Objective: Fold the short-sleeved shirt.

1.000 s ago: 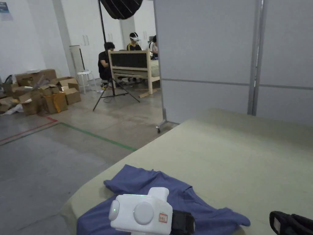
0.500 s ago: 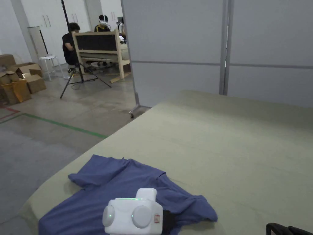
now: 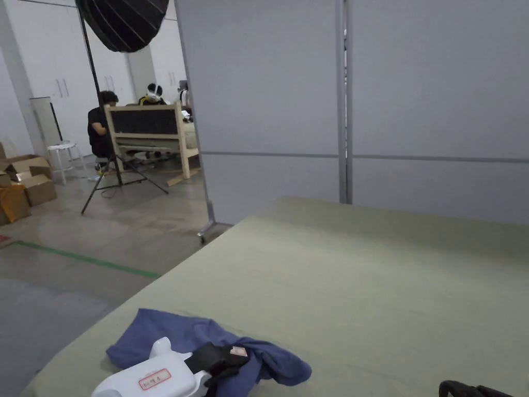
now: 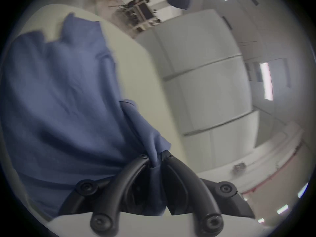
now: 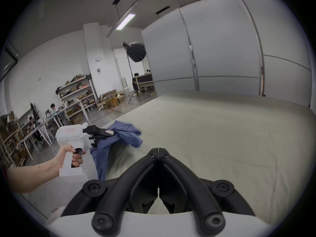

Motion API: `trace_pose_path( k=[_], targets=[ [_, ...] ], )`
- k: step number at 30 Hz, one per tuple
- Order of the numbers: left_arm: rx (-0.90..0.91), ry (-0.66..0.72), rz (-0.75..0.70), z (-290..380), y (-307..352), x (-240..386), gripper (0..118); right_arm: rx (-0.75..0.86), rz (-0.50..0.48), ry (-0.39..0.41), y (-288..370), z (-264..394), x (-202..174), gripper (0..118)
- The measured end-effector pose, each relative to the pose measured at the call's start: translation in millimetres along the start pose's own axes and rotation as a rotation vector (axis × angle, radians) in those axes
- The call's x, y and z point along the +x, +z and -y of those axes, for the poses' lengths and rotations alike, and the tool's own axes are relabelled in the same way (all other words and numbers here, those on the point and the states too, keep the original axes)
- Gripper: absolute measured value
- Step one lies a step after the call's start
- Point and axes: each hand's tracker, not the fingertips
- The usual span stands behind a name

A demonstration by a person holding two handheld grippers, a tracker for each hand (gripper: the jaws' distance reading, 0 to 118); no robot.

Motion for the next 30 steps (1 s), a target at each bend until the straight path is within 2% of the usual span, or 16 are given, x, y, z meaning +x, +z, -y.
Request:
trace_pose_path(
  k=[2,8,10,13,14,17,19,21,27,30],
  targets=[
    [-0.006,0.010,0.100,14,-3,45,10,0.035,0.014,-0.033,30,-6,8,2],
    [-0.215,-0.383,0.179,104,-52,219,10,0.193,0.148,-0.017,158,-26,38,2],
    [-0.312,-0.453,0.251,160,-72,262,10,0.252,0.223,-0.024,211,-30,49,2],
    [-0.436,-0.560,0.264,247,-106,296,10,0.303,0.313,-0.040,275,-29,65,2],
    [-0.480,-0.658,0.251,279,-119,304,10,0.311,0.345,-0.039,294,-28,70,2],
    [-0.732,-0.723,0.162,377,-161,303,10,0.324,0.435,-0.030,340,-18,80,2],
    [-0.884,-0.824,0.088,437,-184,291,10,0.329,0.497,-0.038,365,-7,84,2],
    [-1.004,-0.878,-0.011,485,-199,272,10,0.324,0.518,-0.060,380,1,89,2],
    [-1.340,-0.882,-0.240,600,-211,201,10,0.308,0.587,-0.110,409,20,105,2],
    [-1.396,-0.895,-0.367,635,-210,172,10,0.310,0.598,-0.125,417,24,108,2]
  ],
)
